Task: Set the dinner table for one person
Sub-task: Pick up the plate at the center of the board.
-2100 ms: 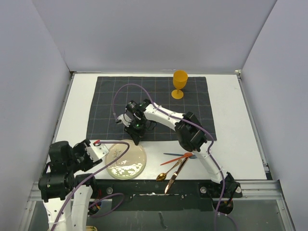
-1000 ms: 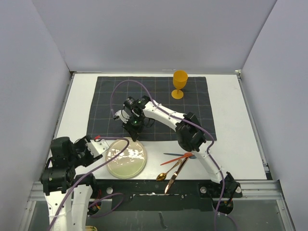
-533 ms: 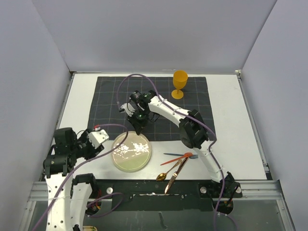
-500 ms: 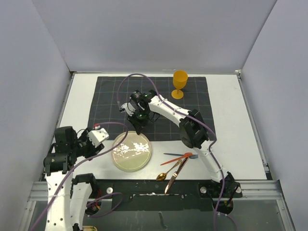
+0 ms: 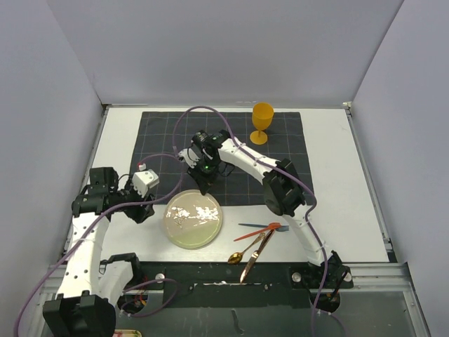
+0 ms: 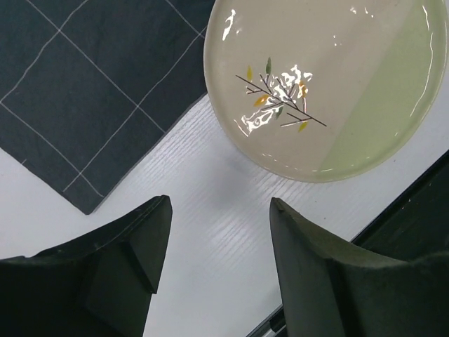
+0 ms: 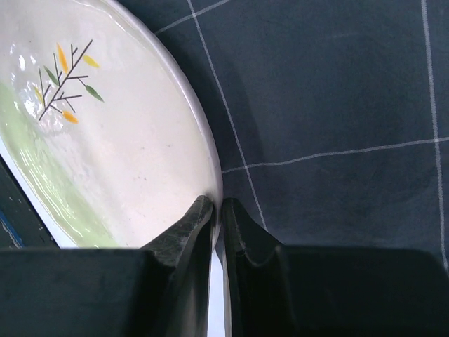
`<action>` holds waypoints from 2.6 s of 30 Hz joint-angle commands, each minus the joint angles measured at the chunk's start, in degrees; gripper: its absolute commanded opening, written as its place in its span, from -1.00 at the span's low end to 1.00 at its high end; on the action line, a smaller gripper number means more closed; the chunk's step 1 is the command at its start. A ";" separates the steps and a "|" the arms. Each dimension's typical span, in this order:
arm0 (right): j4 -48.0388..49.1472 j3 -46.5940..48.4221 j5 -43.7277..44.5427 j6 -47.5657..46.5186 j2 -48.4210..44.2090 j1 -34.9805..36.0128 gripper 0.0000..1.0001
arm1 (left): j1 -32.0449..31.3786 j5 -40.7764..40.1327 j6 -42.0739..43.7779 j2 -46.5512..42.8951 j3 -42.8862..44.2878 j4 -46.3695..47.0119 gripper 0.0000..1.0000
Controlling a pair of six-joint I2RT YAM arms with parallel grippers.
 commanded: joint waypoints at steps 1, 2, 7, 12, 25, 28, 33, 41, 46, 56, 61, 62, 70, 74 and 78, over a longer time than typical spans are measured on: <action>0.53 0.71 -0.44 -0.41 -7.11 -0.95 -1.00 | 0.22 2.23 -4.49 2.11 0.58 4.19 0.14; 0.60 0.73 -0.43 -0.33 -7.33 -1.06 -1.00 | 0.21 2.66 -4.89 2.15 0.27 4.90 0.15; 0.79 0.79 -0.79 -0.15 -8.95 -2.07 -1.00 | 0.22 5.71 -6.72 3.66 -4.64 10.88 0.16; 1.25 -0.10 -0.91 -0.14 -11.24 -2.80 -1.00 | 0.22 8.12 -8.38 9.50 -4.91 14.22 0.16; 0.53 -0.40 -1.06 -0.41 -12.87 -3.52 -1.00 | 0.22 13.81 -9.00 17.94 -0.73 16.78 0.15; 0.53 -0.38 -1.10 -0.41 -12.79 -3.52 -1.00 | 0.22 15.91 -9.11 18.78 -0.75 18.41 0.15; 0.43 -0.39 -0.97 -0.45 -12.79 -3.53 -1.00 | 0.13 17.00 -9.78 20.38 -1.16 21.72 0.15; 0.09 -0.12 -0.91 -0.50 -12.79 -3.61 -1.00 | 0.13 20.31 -8.07 24.98 -1.03 23.76 0.13; 0.09 -0.41 -1.06 -0.50 -13.35 -3.70 -1.00 | 0.13 21.41 -6.02 29.01 1.87 22.86 0.07; 0.16 -0.69 -1.27 -0.41 -14.29 -4.23 -1.00 | -1.16 23.74 -4.98 35.45 4.68 22.08 -0.04; 0.11 -0.56 -1.52 -0.41 -14.35 -4.66 -1.00 | -1.93 24.16 -2.56 39.07 6.72 19.00 -0.11; 0.13 -0.56 -1.55 -0.42 -14.28 -4.76 -1.00 | -2.02 24.30 -2.23 39.80 7.09 18.47 -0.13; 0.11 -0.27 -1.71 -0.44 -14.12 -5.17 -1.00 | -2.67 25.04 -0.24 42.54 8.00 17.22 -0.19; -0.42 0.59 -1.80 -0.41 -13.89 -5.14 -1.00 | -3.00 25.49 -0.20 43.71 8.86 17.19 -0.18; -0.49 0.68 -1.71 -0.43 -13.99 -5.22 -1.00 | -3.38 25.53 -0.97 44.61 9.35 18.23 -0.18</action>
